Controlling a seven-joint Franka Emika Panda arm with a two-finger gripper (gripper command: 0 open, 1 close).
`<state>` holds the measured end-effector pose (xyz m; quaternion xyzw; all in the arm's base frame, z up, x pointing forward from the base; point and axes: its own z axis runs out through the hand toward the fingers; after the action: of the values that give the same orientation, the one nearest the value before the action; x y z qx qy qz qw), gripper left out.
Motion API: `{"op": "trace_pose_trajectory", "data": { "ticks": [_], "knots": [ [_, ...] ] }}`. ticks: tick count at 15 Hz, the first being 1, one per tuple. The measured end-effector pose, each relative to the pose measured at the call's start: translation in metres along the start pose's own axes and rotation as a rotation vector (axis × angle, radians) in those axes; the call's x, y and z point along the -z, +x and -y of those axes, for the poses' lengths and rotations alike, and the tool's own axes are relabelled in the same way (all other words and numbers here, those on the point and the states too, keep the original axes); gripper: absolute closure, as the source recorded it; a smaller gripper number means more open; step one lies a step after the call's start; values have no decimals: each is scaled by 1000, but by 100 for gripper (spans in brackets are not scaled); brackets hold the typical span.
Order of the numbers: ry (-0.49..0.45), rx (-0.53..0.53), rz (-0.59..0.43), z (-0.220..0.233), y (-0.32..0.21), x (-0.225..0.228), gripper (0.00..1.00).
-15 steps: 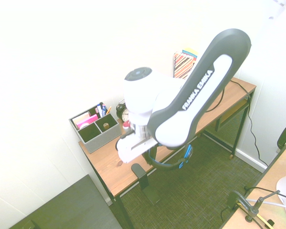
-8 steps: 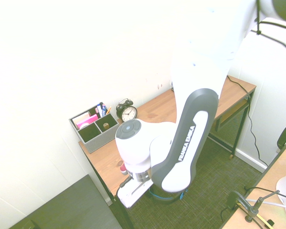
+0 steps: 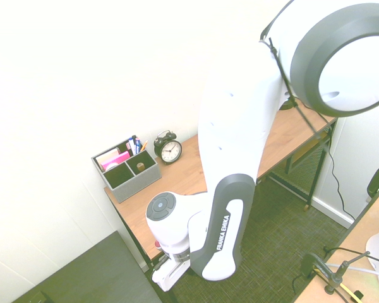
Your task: Hang the headphone
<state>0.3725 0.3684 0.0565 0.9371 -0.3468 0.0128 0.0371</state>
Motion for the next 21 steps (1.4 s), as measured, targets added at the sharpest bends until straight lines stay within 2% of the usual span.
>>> {"op": "trace_pose_trajectory", "data": {
  "ticks": [8, 13, 16, 21],
  "knots": [
    [0, -30, 10, 2, 7, -8, 0],
    [39, -52, 44, 3, 30, -1, 0],
    [60, -13, 90, -7, 46, 24, 0],
    [70, 84, 164, -30, 76, 107, 0]
  ]
}}
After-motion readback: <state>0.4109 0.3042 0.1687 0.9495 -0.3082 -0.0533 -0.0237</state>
